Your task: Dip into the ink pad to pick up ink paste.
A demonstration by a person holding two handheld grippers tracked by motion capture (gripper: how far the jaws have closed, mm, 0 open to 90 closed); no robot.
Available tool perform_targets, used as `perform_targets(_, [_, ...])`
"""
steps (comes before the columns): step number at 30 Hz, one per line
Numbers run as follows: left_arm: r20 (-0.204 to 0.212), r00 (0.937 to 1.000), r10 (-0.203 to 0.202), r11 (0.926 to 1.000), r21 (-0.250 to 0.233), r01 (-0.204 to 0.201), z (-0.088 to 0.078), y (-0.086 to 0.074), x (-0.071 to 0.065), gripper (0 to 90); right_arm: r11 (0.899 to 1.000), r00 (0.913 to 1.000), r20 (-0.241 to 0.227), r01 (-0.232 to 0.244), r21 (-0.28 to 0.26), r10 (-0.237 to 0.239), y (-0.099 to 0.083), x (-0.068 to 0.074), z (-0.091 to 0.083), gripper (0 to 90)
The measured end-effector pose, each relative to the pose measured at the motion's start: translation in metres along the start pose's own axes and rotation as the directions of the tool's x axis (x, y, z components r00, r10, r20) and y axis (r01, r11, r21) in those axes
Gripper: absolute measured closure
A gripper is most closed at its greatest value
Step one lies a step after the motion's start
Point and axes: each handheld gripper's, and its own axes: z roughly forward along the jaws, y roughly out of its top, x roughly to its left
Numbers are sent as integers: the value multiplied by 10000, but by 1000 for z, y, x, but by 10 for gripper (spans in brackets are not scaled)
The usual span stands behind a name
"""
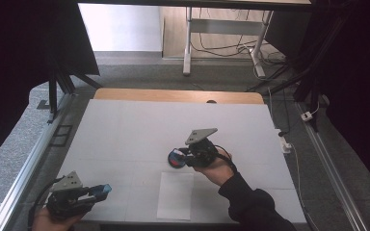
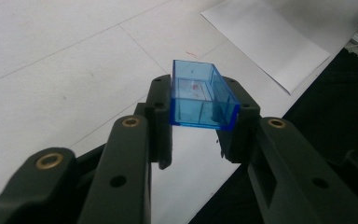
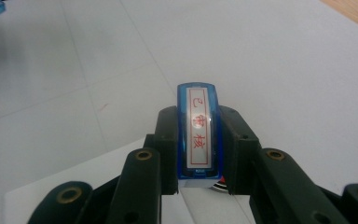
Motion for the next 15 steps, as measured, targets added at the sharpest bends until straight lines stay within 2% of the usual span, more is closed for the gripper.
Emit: perform_targets(15, [36,10000,-86,10000,-50,86,0,0,1,675,9980,9981,-522,-364,-516,338,-7,14,-20,713])
